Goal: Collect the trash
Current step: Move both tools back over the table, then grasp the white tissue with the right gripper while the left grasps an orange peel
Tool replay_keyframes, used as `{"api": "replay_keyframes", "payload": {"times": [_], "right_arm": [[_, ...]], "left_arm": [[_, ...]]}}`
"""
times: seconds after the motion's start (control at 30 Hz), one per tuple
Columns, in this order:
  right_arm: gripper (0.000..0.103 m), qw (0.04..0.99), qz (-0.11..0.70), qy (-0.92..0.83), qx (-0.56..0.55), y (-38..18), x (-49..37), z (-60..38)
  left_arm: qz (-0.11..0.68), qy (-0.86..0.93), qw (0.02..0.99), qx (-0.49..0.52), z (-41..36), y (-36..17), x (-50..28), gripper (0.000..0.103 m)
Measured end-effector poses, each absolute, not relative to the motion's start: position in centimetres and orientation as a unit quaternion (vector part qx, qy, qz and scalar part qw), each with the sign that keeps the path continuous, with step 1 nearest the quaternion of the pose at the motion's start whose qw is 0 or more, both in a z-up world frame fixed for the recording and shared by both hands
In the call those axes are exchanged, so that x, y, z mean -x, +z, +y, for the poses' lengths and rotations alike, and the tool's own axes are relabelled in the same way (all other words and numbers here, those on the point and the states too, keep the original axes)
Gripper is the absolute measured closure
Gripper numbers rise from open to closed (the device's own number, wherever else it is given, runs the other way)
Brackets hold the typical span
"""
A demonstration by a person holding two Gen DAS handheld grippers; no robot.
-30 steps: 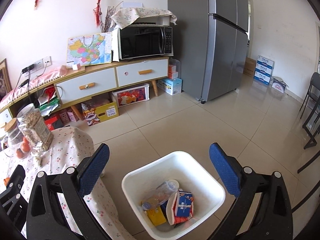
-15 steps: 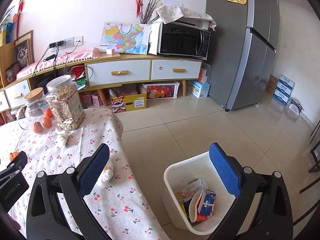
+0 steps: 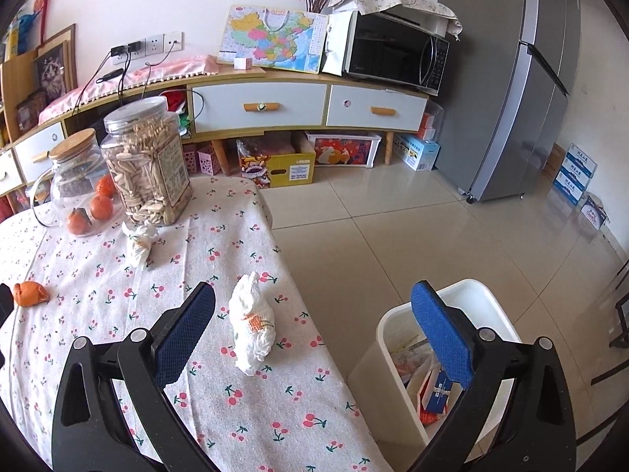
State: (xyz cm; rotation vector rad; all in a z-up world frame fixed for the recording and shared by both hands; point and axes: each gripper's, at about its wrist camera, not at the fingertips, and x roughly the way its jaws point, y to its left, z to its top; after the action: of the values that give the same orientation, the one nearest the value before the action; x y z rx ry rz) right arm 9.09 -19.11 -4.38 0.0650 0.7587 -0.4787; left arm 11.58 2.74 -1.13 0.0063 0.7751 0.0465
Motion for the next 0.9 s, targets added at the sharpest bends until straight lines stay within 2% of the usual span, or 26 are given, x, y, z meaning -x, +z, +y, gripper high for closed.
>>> {"api": "replay_keyframes", "payload": {"times": [0.27,0.33,0.37,0.4,0.43,0.47,0.9], "right_arm": [[0.007,0.871,0.440,-0.211,-0.058,-8.7,-12.5,-19.4],[0.011,0.869,0.448,-0.199,-0.061,-9.3,-13.1,-19.1],[0.020,0.867,0.457,-0.190,-0.060,-9.7,-13.4,-18.9],[0.037,0.863,0.468,-0.180,-0.062,-10.2,-13.8,-18.8],[0.048,0.858,0.481,-0.167,-0.068,-10.7,-14.1,-18.7],[0.068,0.852,0.494,-0.153,-0.078,-11.2,-14.3,-18.6],[0.069,0.879,0.444,-0.046,-0.168,-6.5,-12.9,-16.6]], "left_arm": [[0.393,0.052,0.917,0.032,6.4,-1.3,-13.8,0.014],[0.398,0.058,0.915,0.039,7.2,-1.4,-14.3,0.014],[0.402,0.061,0.913,0.042,7.6,-1.5,-14.6,0.014],[0.405,0.064,0.911,0.046,8.1,-1.6,-14.9,0.014],[0.408,0.067,0.909,0.051,8.6,-1.8,-15.2,0.014],[0.411,0.070,0.907,0.055,9.1,-1.9,-15.5,0.014],[0.481,0.103,0.855,0.163,15.7,-6.7,-21.6,0.014]]}}
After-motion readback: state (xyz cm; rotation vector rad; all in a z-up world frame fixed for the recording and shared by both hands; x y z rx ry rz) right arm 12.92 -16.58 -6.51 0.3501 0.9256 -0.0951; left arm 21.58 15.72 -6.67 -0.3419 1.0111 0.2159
